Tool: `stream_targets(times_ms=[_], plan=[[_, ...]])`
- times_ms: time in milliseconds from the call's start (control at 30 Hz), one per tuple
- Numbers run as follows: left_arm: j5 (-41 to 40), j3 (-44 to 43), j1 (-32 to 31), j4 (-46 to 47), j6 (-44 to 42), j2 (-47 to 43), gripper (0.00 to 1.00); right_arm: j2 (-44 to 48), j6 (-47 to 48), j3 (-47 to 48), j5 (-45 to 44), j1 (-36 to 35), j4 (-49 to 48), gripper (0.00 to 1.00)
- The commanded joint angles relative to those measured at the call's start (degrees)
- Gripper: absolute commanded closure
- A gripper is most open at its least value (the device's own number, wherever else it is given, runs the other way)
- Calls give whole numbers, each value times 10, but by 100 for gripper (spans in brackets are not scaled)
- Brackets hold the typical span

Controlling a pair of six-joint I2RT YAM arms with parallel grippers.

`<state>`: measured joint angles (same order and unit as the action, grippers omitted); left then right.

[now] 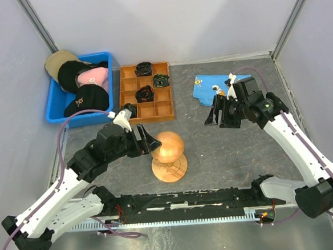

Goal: Stack the hats

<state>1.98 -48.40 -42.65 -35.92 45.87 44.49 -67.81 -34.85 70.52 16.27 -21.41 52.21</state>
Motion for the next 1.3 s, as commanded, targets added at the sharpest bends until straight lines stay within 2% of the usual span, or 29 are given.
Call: stream_targets(times_ms=[0,167,300,400,467,500,600,700,900,1000,1133,1267], plan=[[-9,31,-15,-37,25,-8,14,25,-35,-28,3,-10,15,29],[-63,27,-15,-84,56,-30,15,31,-74,-79,14,-47,12,36],[-102,27,-15,-101,87,-59,16,44,-134,-130,33,-82,-49,38],[-114,24,-15,-138,116,-52,21,20,-143,-128,28,-115,-36,38],[-105,31,-16,-158,131,-40,32,0,-144,-128,22,-142,-26,39],[-101,35,-16,-162,136,-39,37,-7,-153,-131,22,-154,-31,42],[-88,41,-16,-176,150,-28,73,-27,-182,-148,33,-184,-68,57],[-54,50,-15,-179,157,-8,95,-48,-216,-167,45,-211,-113,72],[27,110,-15,-151,185,13,97,-75,-304,-253,67,-246,-240,82],[54,138,-16,-137,200,7,97,-92,-346,-292,78,-258,-310,83],[84,172,-15,-105,211,21,97,-125,-367,-300,64,-284,-346,84],[79,184,-15,-62,210,52,97,-163,-392,-300,55,-306,-397,84]])
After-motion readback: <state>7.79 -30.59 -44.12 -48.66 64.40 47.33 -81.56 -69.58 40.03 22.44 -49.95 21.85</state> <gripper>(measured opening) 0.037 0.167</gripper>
